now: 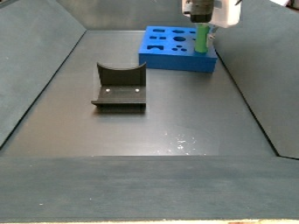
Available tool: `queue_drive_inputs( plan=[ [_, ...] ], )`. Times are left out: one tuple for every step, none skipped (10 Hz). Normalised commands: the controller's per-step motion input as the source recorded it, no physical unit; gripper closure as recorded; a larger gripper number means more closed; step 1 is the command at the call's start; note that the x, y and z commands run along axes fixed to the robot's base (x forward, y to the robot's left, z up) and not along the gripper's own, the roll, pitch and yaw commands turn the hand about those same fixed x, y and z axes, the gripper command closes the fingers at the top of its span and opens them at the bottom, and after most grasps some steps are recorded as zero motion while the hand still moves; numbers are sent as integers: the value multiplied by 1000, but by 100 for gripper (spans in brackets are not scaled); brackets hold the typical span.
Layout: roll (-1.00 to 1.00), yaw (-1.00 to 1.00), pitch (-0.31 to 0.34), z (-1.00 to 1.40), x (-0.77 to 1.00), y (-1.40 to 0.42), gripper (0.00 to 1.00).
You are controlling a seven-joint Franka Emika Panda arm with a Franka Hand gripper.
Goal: Pick up the hexagon object. Move up. Move to above the board. Insert the hexagon object.
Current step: Insert the hexagon object.
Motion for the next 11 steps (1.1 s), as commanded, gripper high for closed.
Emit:
queue_drive_inputs(
  plan=[
    [0,0,0,0,0,23,100],
    [9,0,11,-206,0,0,100],
    [-11,0,0,0,0,0,100],
    [0,0,0,-34,0,0,100],
    [66,-3,309,-706,71,0,100],
    [0,-163,291,-929,300,-74,100],
    [0,-266,263,-949,303,-3,100],
    [0,-191,257,-926,131,0,100],
    [0,0,0,-66,0,0,100],
    [0,0,251,-949,0,0,100],
    [0,-203,151,-1000,0,0,100]
  ],
)
